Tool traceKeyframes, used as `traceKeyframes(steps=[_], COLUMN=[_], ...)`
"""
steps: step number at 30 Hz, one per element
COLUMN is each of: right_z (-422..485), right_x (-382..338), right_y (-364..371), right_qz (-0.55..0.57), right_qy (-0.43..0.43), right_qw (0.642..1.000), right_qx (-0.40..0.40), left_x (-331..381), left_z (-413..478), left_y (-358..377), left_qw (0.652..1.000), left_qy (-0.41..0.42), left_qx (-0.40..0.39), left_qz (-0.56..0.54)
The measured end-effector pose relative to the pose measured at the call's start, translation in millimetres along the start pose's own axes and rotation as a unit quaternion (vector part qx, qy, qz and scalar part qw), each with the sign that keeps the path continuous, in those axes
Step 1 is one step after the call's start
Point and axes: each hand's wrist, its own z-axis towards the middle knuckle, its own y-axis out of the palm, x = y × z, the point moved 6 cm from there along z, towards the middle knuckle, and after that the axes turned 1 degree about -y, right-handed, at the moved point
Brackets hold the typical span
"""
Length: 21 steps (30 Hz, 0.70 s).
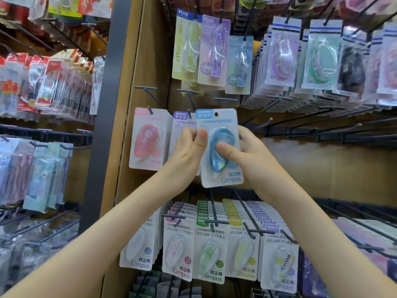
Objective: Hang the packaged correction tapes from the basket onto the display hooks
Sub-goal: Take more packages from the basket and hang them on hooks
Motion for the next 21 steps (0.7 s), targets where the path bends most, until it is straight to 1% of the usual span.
traceKeyframes(steps=[1,2,3,4,5,6,8,11,14,17,21], right_z=[1.6,3.1,3.4,4.3,5.1,6.2,8.2,11.8,16.9,19.5,21.1], right_x=[2.3,4.9,6.6,8.1,9.0,9.9,10.4,11.2,13.1,11.7,15.2], right_y=[-8.1,-15.4,-19.5,-22.0,-22.9,-22.7,-19.5,-16.2,-13.8,-15.2,-12.9], right_qz=[-0.004,-0.015,-0.032,-0.052,-0.074,-0.098,-0.139,-0.154,-0.159,-0.226,-0.295], right_qy=[0.003,0.005,0.005,0.0,-0.012,-0.024,-0.039,-0.038,-0.007,0.022,0.041], right_qw=[1.0,0.999,0.999,0.998,0.997,0.995,0.989,0.987,0.987,0.974,0.955], right_qx=[0.021,0.034,0.037,0.033,0.024,0.015,0.004,-0.002,-0.008,0.01,0.015], left_x=[-4.5,-7.8,-10.8,-15.6,-20.1,-27.3,-32.9,-30.6,-23.4,-19.3,-17.4], left_z=[3.5,6.7,8.9,11.7,14.1,17.5,19.7,19.0,15.8,13.1,13.0], left_y=[-6.3,-13.5,-19.6,-23.4,-25.2,-26.5,-26.4,-26.8,-28.8,-32.7,-36.5], left_qw=[0.994,0.972,0.938,0.905,0.881,0.864,0.844,0.834,0.824,0.812,0.808], left_qy=[0.03,0.063,0.088,0.098,0.099,0.097,0.112,0.131,0.151,0.168,0.175], left_qx=[0.037,0.085,0.123,0.139,0.139,0.131,0.125,0.131,0.127,0.121,0.112], left_qz=[0.099,0.211,0.312,0.389,0.442,0.476,0.508,0.52,0.531,0.546,0.551])
